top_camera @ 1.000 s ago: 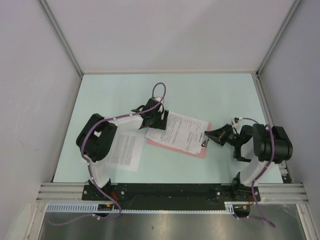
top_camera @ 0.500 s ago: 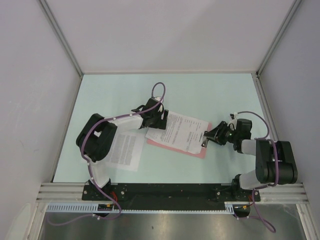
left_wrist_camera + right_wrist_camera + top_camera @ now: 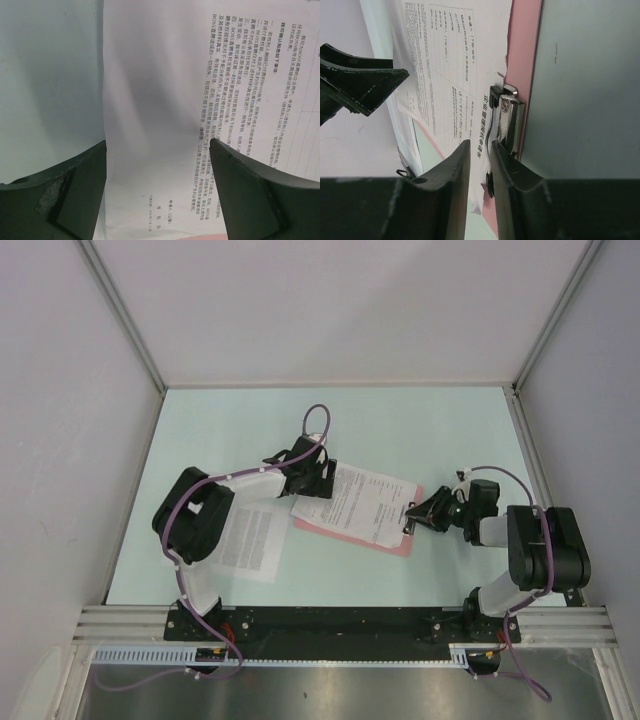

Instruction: Put the files into the folder

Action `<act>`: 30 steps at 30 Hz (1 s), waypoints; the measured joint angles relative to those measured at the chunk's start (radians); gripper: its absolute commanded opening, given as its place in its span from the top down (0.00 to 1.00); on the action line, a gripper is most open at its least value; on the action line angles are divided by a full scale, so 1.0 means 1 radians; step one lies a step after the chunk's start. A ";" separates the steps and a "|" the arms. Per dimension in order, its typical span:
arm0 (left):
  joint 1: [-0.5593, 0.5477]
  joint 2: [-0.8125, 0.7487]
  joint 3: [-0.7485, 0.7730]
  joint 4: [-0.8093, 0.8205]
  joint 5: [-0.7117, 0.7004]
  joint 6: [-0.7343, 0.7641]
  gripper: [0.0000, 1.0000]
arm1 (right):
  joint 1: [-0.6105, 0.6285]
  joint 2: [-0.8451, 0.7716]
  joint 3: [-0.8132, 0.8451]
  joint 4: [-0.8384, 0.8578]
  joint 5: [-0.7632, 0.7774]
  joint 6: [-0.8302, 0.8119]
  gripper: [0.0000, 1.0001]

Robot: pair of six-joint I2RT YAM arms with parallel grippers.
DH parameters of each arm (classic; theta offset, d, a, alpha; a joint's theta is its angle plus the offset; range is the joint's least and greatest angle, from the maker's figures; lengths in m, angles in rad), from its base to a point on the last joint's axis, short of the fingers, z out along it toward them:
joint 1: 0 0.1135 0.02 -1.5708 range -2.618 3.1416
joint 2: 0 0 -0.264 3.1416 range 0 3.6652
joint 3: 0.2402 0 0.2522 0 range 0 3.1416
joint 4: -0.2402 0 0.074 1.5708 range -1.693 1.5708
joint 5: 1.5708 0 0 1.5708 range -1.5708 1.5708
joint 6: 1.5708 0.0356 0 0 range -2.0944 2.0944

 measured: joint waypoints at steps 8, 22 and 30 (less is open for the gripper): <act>0.000 0.000 0.001 -0.001 0.000 -0.001 0.15 | 0.015 0.059 0.000 0.082 -0.009 0.031 0.75; -0.003 0.000 0.001 -0.011 -0.025 -0.002 0.16 | 0.031 0.151 -0.075 0.364 0.008 0.179 0.81; -0.011 0.000 -0.003 -0.012 -0.053 -0.002 0.16 | 0.060 0.184 -0.122 0.501 0.077 0.249 1.00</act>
